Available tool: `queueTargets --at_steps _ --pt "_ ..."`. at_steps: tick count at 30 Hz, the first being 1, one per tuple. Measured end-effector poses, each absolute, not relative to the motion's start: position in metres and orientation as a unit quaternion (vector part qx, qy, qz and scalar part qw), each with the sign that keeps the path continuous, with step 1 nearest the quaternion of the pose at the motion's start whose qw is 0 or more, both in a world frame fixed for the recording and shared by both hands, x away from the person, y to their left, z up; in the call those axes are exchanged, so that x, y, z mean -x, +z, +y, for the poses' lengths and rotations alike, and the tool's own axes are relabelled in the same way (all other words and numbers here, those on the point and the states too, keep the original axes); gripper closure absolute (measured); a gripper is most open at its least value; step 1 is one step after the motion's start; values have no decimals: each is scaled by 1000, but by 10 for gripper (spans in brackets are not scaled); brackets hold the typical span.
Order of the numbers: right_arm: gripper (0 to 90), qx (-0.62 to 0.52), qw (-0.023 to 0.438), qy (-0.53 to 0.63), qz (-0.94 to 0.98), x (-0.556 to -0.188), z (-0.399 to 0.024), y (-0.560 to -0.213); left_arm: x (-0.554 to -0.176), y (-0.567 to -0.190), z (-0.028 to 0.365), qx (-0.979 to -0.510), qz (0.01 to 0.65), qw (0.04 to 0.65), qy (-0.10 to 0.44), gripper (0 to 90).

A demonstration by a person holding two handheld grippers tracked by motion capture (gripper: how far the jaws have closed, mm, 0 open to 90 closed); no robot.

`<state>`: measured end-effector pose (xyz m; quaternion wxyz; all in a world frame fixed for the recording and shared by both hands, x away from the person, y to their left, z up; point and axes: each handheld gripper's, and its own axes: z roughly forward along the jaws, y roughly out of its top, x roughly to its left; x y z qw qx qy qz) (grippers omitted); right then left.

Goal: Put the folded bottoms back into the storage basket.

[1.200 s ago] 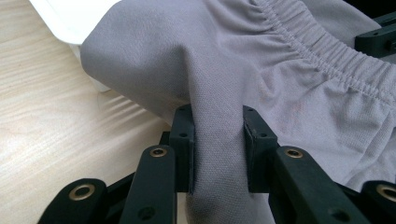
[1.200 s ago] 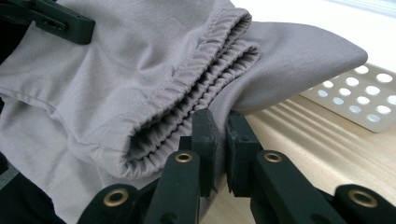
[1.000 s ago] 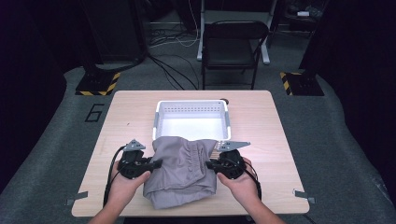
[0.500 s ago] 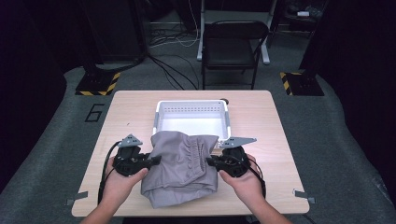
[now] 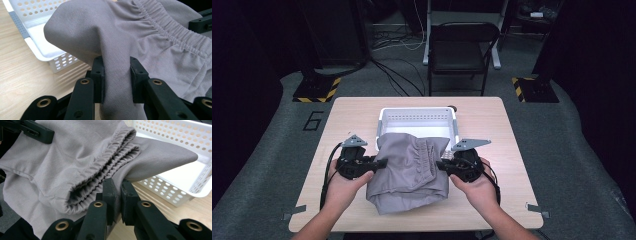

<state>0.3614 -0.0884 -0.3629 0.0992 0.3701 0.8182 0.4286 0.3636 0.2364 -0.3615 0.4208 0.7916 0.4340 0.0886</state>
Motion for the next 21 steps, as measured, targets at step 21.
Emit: queueTargets --at_steps 21 --pt "838 -380 118 429 811 -379 -96 -349 -389 -345 227 -802 419 414 97 703"
